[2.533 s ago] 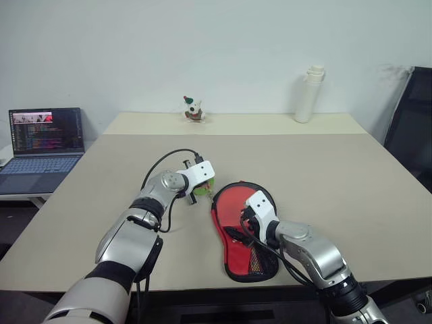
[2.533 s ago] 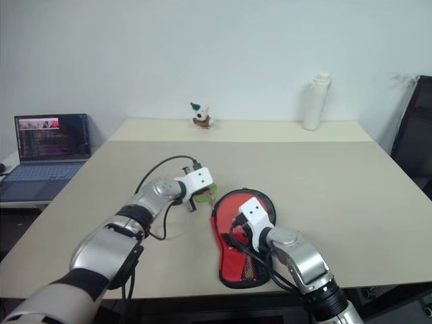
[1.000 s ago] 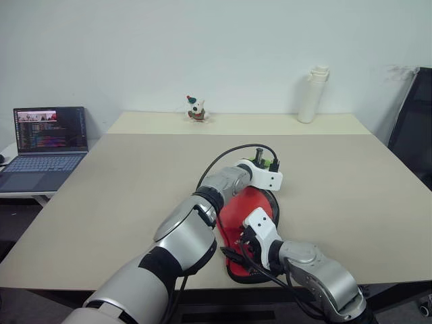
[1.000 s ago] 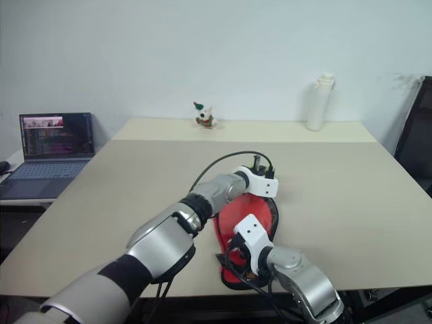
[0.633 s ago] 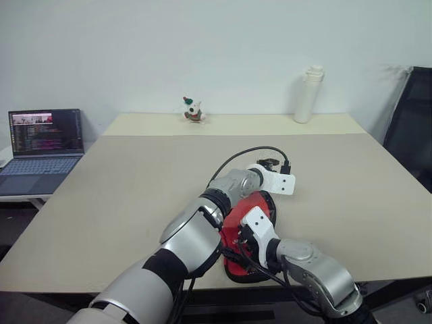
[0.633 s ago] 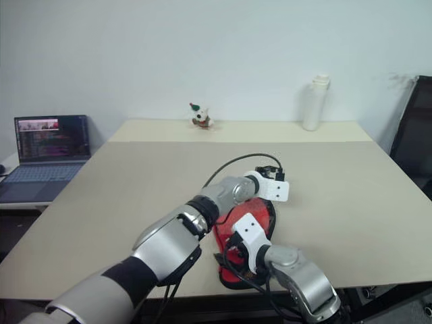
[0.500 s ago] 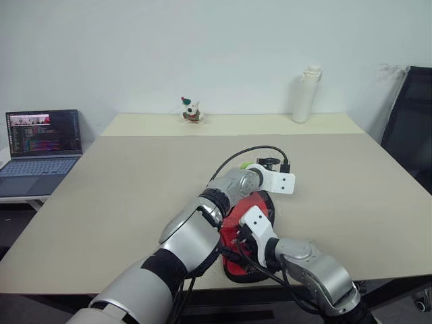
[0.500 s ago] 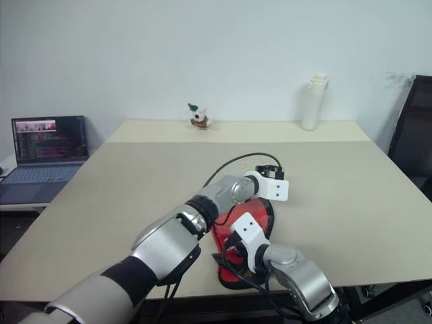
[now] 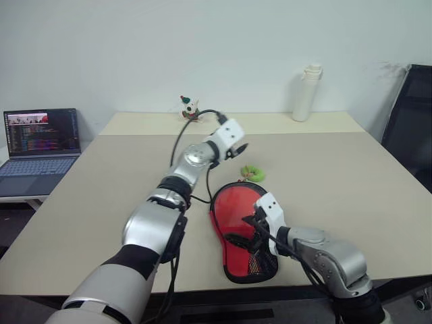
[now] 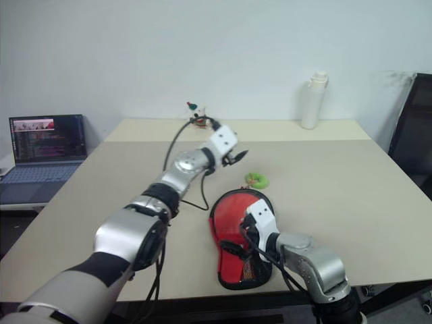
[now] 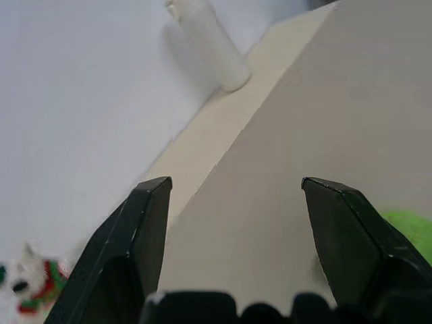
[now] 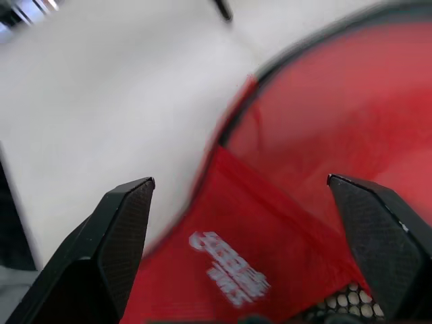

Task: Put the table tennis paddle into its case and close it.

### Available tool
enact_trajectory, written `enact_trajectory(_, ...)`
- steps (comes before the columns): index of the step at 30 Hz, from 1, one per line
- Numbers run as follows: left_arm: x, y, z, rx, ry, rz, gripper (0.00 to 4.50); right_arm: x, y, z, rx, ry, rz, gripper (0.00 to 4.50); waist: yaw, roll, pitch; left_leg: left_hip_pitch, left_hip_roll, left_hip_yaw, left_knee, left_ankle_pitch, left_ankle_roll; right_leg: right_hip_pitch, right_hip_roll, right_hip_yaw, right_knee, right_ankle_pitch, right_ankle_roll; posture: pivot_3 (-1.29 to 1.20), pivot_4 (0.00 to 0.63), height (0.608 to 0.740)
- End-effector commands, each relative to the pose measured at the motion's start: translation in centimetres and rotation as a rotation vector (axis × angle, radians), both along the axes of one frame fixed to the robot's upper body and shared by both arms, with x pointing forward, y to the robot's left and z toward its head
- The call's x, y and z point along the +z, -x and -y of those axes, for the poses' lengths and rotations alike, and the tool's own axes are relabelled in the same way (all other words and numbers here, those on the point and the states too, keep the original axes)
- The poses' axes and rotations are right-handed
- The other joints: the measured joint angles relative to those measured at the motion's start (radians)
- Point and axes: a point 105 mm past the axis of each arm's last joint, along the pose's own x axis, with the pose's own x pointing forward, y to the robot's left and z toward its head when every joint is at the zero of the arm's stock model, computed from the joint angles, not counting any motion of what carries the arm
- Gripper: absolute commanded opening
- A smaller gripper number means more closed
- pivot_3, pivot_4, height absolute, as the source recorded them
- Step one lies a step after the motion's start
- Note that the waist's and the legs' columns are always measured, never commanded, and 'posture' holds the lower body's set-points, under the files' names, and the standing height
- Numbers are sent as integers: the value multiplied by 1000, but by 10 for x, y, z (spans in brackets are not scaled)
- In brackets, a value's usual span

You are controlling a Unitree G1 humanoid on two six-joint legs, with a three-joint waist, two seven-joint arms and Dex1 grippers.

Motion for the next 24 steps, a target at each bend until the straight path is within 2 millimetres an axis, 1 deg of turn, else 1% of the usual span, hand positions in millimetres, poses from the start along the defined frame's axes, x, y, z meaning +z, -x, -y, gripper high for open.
enact_trajectory(1,-5,12,-6,-137,134,-95,3343,37,9,-1,32,-114,67,4500,1,0,0,0,0,0,0,0,0,0,0,0,0,0,0,0,150,740)
enact_trajectory(3,-24,26,-7,-261,175,-199,3343,51,13,3,45,-166,77,4500,1,0,0,0,1,0,0,0,0,0,0,0,0,0,-1,0,150,740)
enact_trajectory(5,-37,38,-3,-348,175,-256,3343,58,15,9,50,-182,79,4500,2,0,0,-1,1,-1,0,0,0,0,-1,-1,0,1,-2,0,150,740)
enact_trajectory(7,-45,48,3,-414,174,-295,3343,62,13,20,31,-170,86,4500,3,0,0,-1,0,-1,1,0,0,0,-1,0,0,3,-5,0,150,740)
enact_trajectory(10,-56,60,10,-480,148,-337,3343,67,5,39,-12,-148,101,4500,5,0,0,-1,-1,-1,1,0,0,1,-2,0,0,3,-5,0,150,740)
enact_trajectory(12,-68,66,13,-497,96,-359,3343,71,-4,53,-50,-125,116,4500,4,0,0,-1,-1,-1,1,0,0,1,-2,0,0,3,-4,0,150,740)
enact_trajectory(16,-88,78,17,-527,20,-394,3343,81,-16,68,-93,-112,144,4500,-2,0,0,1,0,-1,1,0,0,1,-1,3,0,0,-1,0,150,740)
enact_trajectory(18,-97,82,17,-527,-3,-405,3343,82,-19,70,-107,-111,151,4500,-2,0,0,1,0,-1,0,0,0,1,0,4,0,0,-1,0,150,740)
enact_trajectory(21,-108,88,20,-533,-11,-425,3343,74,-39,73,-203,-98,141,4500,-1,0,0,1,0,-2,0,0,0,1,3,5,1,0,-1,0,150,740)
enact_trajectory(24,-115,91,23,-531,-18,-435,3343,69,-58,71,-245,-99,128,4500,0,0,0,1,1,-2,1,0,1,1,3,4,1,0,-1,0,150,740)
